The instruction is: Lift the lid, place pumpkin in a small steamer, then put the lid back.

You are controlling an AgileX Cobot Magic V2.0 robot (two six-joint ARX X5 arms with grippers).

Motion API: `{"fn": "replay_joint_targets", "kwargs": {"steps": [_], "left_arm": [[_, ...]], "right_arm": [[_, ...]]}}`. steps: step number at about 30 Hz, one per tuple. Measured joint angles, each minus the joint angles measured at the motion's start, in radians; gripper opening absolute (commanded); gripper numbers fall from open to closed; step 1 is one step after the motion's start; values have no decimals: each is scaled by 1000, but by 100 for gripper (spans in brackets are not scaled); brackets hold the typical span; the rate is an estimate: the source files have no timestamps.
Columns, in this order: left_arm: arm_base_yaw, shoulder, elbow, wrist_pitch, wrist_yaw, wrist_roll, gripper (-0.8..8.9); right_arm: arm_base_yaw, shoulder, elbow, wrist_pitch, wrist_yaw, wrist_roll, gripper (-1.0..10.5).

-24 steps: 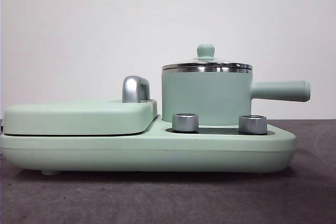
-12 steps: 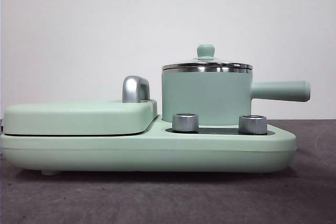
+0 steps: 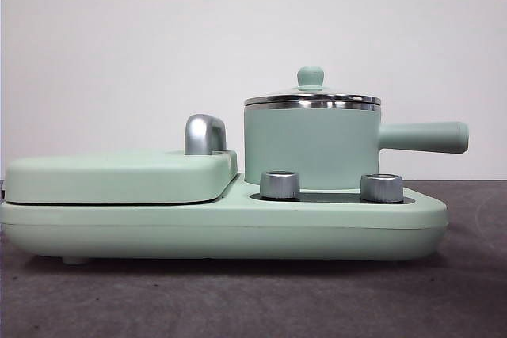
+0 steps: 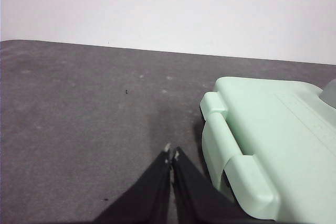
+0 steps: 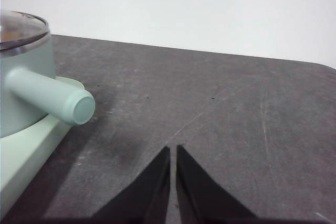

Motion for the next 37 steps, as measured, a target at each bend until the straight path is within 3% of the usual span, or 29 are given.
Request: {"fn": "replay_joint_targets", "kwargs": {"steps": [37], "left_arm": [[0,0,0,0,0,0,7]], "right_arm": [[0,0,0,29,0,0,18]]}}
